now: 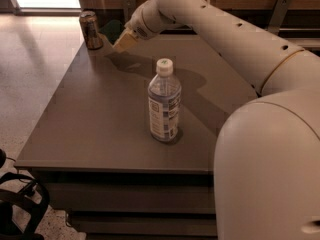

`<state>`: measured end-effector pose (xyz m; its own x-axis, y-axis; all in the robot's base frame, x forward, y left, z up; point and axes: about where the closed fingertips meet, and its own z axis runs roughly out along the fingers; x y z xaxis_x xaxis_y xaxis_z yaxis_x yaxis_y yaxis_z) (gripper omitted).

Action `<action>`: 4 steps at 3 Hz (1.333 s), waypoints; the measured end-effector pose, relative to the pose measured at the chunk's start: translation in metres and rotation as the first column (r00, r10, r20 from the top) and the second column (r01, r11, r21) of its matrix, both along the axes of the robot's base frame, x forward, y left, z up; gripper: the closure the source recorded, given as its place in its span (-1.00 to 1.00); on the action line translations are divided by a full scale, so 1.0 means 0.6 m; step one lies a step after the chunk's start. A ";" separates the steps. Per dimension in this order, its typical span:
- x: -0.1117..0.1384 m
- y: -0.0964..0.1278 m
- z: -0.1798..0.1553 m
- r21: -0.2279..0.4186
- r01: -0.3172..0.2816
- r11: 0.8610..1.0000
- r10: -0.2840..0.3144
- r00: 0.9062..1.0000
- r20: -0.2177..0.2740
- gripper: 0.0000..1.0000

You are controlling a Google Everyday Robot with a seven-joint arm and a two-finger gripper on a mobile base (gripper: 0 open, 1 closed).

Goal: Move sponge near orange can

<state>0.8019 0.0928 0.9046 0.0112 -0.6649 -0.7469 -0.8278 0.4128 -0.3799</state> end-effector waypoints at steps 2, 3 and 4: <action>-0.001 0.008 -0.008 -0.001 -0.006 1.000 0.006 1.000 -0.006 -0.72; -0.001 0.011 -0.011 -0.002 -0.009 1.000 0.009 1.000 -0.009 -1.00; -0.001 0.011 -0.012 -0.002 -0.009 1.000 0.009 1.000 -0.009 -1.00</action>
Offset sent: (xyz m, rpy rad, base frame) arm -0.0002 0.0024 -0.0025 -0.0007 0.0034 0.0033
